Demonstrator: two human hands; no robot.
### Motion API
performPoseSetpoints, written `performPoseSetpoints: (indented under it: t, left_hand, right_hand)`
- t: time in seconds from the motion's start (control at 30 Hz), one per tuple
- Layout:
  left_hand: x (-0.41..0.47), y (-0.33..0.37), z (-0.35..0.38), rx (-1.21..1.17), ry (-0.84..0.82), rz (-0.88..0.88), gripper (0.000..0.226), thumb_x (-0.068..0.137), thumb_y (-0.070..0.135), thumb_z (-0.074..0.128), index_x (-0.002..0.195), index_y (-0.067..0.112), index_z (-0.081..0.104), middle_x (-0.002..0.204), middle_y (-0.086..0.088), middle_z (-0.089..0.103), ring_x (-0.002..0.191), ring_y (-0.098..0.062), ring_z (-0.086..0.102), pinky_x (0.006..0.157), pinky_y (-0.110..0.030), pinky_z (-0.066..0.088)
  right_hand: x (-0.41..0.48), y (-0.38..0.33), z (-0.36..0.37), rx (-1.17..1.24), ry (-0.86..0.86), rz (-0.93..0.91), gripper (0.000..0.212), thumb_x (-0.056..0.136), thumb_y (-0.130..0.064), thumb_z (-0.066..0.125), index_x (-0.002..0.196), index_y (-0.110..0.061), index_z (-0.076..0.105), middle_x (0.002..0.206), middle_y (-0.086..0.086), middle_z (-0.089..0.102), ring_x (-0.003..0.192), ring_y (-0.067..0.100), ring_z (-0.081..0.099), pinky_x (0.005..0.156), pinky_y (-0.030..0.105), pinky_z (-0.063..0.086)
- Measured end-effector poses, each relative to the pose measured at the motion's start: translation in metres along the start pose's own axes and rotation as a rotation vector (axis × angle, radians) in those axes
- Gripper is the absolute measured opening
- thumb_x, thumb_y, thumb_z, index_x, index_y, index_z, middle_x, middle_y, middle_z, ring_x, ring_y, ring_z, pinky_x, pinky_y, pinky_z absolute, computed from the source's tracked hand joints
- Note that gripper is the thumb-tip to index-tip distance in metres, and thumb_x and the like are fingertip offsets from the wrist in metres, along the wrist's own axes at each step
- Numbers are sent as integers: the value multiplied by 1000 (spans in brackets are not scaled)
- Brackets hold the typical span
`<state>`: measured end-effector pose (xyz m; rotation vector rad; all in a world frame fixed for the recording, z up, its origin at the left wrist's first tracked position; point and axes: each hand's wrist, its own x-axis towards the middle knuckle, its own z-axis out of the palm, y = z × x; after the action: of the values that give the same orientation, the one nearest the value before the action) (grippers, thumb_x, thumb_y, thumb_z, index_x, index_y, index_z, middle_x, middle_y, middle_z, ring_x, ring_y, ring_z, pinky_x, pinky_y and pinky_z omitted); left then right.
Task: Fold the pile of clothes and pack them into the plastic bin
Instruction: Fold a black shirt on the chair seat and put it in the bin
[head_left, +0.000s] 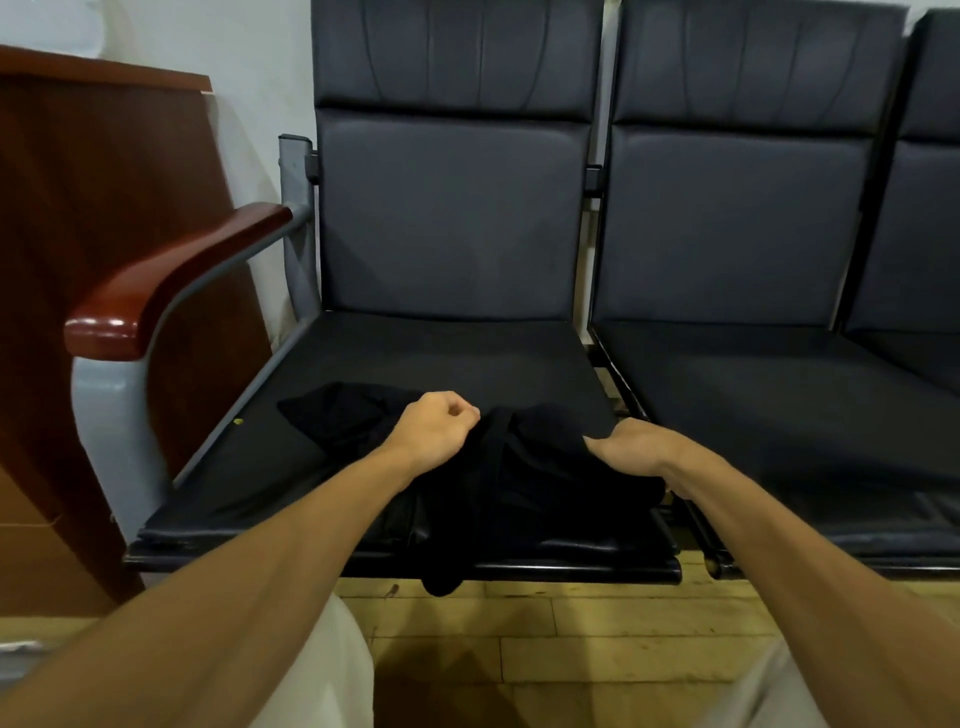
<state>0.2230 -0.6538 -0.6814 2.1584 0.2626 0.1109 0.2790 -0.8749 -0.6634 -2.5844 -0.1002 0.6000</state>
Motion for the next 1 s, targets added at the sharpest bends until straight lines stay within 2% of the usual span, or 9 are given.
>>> performPoseSetpoints:
  t: [0.1,0.2,0.27,0.33,0.5,0.6,0.73,0.87,1.0]
  left_hand:
    - [10,6,18,31,-80,-23,33,97,44,49,110,17,63,106,2,63,99,-15,59,87,-27,45]
    - [21,8,35,152,-145,-65,47,91,53,55,118,14,55,113,1,58,104,-16,56,87,-28,44]
    - [29,7,42,178,-87,-62,40,91,41,61,117,11,57,114,-5,60,105,-20,57,89,-30,46]
    - [31,9,43,108,-10,-50,21,93,32,61,97,11,61,99,-7,63,92,-19,58,85,-32,46]
    - [37,8,30,-374,163,-229,27,91,31,52,82,7,61,86,-10,65,80,-26,62,78,-37,52]
    - [34,9,12,-673,302,-340,23,88,32,49,80,11,55,82,-9,56,75,-24,54,68,-35,45]
    - [20,14,-18,-1157,442,-389,12,88,23,51,83,14,57,93,-6,60,84,-23,54,74,-35,46]
    - [-5,14,-41,-1244,242,-408,20,88,17,57,105,11,65,108,-10,70,99,-28,67,91,-42,54]
    - [-28,12,-48,-775,-49,-429,14,88,21,66,95,9,67,88,-11,72,77,-26,69,66,-35,55]
  right_hand:
    - [4,-3,-5,57,-46,-28,53,87,-50,63,109,-2,65,111,11,67,99,26,65,92,39,53]
    - [10,-5,-9,202,-15,-27,49,90,-43,63,115,0,61,113,13,64,104,28,63,92,39,52]
    - [15,-5,-9,374,34,-24,47,92,-36,62,125,-3,56,121,13,62,110,29,61,98,43,49]
    - [20,-4,-10,540,99,-26,44,92,-28,63,129,-5,54,122,13,62,110,29,61,97,44,50]
    - [14,-1,-19,907,330,-78,16,96,-9,54,108,-5,64,103,14,68,92,25,66,76,34,56]
    - [13,-1,-20,1119,508,-46,22,95,-5,54,113,-11,63,111,11,65,101,25,63,89,40,55]
    - [5,-4,-19,1292,683,-13,32,93,0,54,117,-19,61,116,3,58,106,19,57,96,36,51]
    - [-9,-7,-18,1375,482,-11,26,91,-2,56,112,-16,63,116,7,62,105,22,60,88,35,52]
    - [-19,-12,-13,1337,210,-24,42,92,-1,52,133,-10,53,133,14,54,124,31,52,104,48,44]
